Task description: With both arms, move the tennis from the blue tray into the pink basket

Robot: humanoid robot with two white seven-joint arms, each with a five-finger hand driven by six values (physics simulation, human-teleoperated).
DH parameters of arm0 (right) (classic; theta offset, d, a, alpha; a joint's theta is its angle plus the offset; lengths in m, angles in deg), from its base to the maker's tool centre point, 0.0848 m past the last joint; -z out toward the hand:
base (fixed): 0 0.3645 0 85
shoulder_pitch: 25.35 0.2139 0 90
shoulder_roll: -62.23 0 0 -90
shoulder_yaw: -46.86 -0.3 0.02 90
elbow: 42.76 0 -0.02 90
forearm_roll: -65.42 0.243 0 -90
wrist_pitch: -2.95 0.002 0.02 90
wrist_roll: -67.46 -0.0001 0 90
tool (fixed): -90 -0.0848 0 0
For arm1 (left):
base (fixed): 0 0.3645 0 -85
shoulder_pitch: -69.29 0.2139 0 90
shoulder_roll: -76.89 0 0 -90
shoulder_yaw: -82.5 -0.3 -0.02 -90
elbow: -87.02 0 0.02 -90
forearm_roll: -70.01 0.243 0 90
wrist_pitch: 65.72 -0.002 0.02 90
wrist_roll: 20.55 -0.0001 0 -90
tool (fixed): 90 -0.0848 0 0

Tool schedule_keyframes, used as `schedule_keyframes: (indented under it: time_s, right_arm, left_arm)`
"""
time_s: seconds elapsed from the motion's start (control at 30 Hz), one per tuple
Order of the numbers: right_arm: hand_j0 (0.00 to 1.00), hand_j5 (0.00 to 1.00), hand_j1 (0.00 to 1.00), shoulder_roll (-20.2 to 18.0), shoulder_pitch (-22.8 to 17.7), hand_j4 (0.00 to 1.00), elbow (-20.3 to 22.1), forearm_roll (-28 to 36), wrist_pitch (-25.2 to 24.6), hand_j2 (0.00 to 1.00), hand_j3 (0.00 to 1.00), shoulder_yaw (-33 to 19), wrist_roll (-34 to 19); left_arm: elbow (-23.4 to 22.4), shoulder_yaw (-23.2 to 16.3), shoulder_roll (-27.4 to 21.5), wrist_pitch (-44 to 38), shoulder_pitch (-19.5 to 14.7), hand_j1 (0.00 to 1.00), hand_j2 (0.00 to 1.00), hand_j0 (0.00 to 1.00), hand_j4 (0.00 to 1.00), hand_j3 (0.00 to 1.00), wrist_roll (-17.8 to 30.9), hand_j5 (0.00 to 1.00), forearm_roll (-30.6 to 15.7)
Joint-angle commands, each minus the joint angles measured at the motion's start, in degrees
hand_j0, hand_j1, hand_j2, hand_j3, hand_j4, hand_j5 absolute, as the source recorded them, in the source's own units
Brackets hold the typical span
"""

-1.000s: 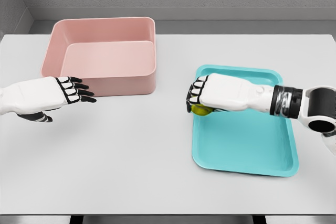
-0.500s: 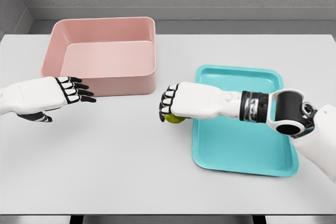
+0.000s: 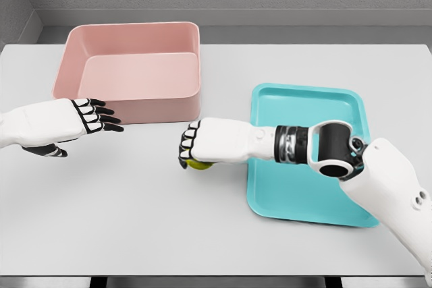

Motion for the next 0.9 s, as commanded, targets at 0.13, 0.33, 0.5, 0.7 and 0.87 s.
schedule_keyframes:
  time_s: [0.13, 0.33, 0.5, 0.7, 0.87]
  right_arm:
    - [0.53, 0.53, 0.53, 2.57, 0.09, 0.53, -4.29, -1.68, -0.16, 0.53, 0.53, 1.13, 0.03]
    - [0.7, 0.7, 0.7, 2.66, -0.09, 0.7, -5.34, -2.21, -0.16, 0.7, 0.7, 1.04, 0.12]
    - [0.99, 0.99, 0.99, 2.66, -0.35, 0.99, -5.43, -2.12, -0.16, 0.99, 0.99, 0.86, 0.12]
    - [0.99, 0.99, 0.99, 2.4, -0.44, 0.99, -5.43, -2.12, -0.16, 0.99, 0.99, 0.34, 0.12]
    - [0.99, 0.99, 0.99, -0.76, -0.35, 0.99, -4.99, -1.85, -0.16, 0.99, 0.99, -1.69, 0.03]
  left_arm:
    - [0.05, 0.03, -0.14, -0.07, 0.0, 1.0, 1.0, 1.0, 1.0, 1.0, -0.03, 1.0, -0.32]
    - [0.05, 0.03, -0.14, -0.07, 0.0, 1.0, 1.0, 1.0, 1.0, 1.0, -0.03, 1.0, -0.32]
    - [-0.04, 0.03, -0.14, -0.07, 0.0, 1.0, 1.0, 1.0, 1.0, 1.0, -0.03, 1.0, -0.32]
    - [0.05, 0.03, -0.14, -0.07, 0.0, 1.0, 1.0, 1.0, 1.0, 1.0, -0.03, 1.0, -0.32]
    - [0.05, 0.03, -0.05, -0.07, 0.0, 1.0, 1.0, 1.0, 1.0, 1.0, -0.03, 1.0, -0.32]
